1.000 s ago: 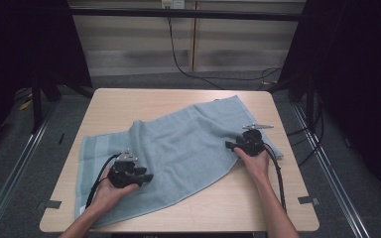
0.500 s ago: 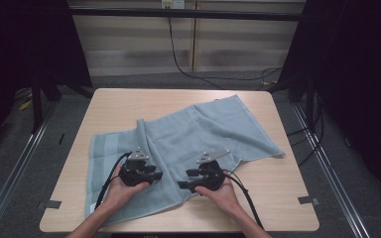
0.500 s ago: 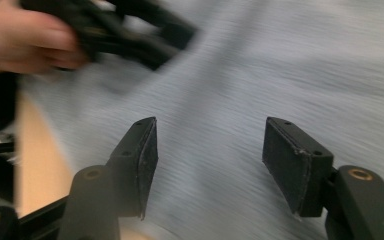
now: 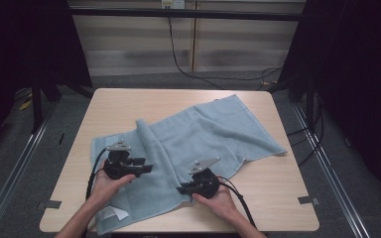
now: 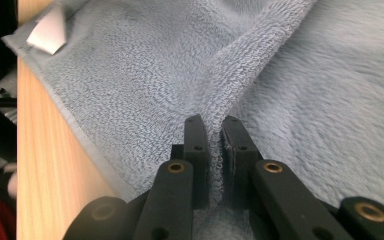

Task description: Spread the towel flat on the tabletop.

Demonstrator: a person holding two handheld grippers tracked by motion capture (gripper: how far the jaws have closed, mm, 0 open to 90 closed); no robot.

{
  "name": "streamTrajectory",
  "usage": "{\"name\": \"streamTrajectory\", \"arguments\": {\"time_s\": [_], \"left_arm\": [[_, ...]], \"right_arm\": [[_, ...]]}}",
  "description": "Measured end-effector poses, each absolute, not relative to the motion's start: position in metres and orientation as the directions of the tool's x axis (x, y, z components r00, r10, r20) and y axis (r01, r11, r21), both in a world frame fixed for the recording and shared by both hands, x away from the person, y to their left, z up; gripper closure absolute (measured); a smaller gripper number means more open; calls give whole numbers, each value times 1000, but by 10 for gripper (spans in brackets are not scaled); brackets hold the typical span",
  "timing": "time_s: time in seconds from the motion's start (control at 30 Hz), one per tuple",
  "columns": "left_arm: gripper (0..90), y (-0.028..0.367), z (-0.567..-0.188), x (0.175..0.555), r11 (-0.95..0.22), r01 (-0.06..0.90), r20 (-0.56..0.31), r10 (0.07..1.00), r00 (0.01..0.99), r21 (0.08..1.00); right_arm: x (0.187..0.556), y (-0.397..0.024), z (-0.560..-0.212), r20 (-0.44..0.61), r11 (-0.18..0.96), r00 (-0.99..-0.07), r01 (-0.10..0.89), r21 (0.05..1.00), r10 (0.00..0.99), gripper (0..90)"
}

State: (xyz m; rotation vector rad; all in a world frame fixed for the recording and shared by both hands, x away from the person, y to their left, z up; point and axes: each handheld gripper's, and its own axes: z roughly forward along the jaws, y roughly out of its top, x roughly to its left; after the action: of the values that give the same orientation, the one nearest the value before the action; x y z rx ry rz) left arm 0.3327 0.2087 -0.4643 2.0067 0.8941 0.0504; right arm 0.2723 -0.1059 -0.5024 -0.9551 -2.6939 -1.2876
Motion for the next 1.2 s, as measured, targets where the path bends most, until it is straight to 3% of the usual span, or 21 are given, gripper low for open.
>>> {"name": "streamTrajectory", "arguments": {"time_s": [0.07, 0.23, 0.4, 0.5, 0.6, 0.73, 0.77, 0.87, 1.2], "left_arm": [[509, 221, -461, 336, -278, 575, -312, 621, 719, 770], [509, 220, -466, 339, -329, 555, -248, 644, 724, 765], [508, 197, -486, 345, -464, 494, -103, 644, 758, 736], [555, 187, -496, 346, -534, 460, -37, 623, 781, 710], [549, 186, -500, 343, -544, 448, -46, 598, 800, 709], [733, 186, -500, 330, -582, 391, -13, 547, 837, 713], [796, 187, -500, 326, -581, 386, -17, 539, 842, 717], [843, 193, -500, 314, -576, 401, -57, 522, 851, 712], [847, 220, -499, 252, -555, 443, -206, 438, 875, 704]], "right_arm": [[268, -121, -501, 253, 471, -796, 545, 693, 550, 831], [257, -153, -499, 244, 464, -777, 562, 685, 580, 819], [237, -193, -498, 231, 436, -742, 583, 685, 630, 803], [234, -209, -497, 235, 415, -719, 601, 683, 654, 792], [234, -220, -497, 231, 399, -700, 611, 684, 676, 789], [238, -226, -498, 233, 385, -686, 620, 684, 690, 785], [239, -226, -499, 235, 381, -683, 622, 685, 691, 782], [240, -227, -499, 227, 380, -678, 621, 685, 699, 774], [236, -221, -498, 212, 398, -689, 611, 685, 693, 765]]}}
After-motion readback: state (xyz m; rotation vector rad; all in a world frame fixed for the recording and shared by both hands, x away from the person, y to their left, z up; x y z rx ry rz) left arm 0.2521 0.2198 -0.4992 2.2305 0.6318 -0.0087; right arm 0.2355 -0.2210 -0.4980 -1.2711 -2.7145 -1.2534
